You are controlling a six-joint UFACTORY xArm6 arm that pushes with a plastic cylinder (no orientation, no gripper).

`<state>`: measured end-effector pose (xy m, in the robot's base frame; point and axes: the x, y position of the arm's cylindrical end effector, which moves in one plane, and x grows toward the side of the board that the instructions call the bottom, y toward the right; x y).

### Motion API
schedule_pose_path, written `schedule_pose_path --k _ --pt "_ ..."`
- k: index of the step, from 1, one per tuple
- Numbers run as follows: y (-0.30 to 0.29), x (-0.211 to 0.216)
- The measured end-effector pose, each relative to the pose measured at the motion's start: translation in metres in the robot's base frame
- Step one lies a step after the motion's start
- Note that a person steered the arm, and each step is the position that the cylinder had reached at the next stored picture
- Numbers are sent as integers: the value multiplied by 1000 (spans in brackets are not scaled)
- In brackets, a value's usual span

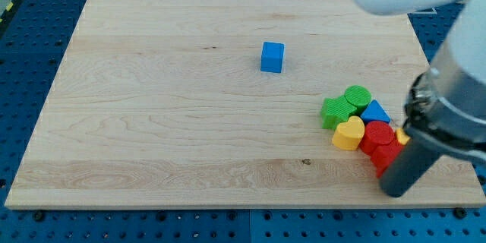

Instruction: Slide the group of blocks up and slightly left

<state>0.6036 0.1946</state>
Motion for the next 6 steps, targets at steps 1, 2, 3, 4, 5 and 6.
schedule_pose_path --k 1,2,3,4,5,6 --pt "25 -20" --pt "35 -40" --pt "42 -58" --pt "43 -71" --pt "37 -73" --pt "21 -75"
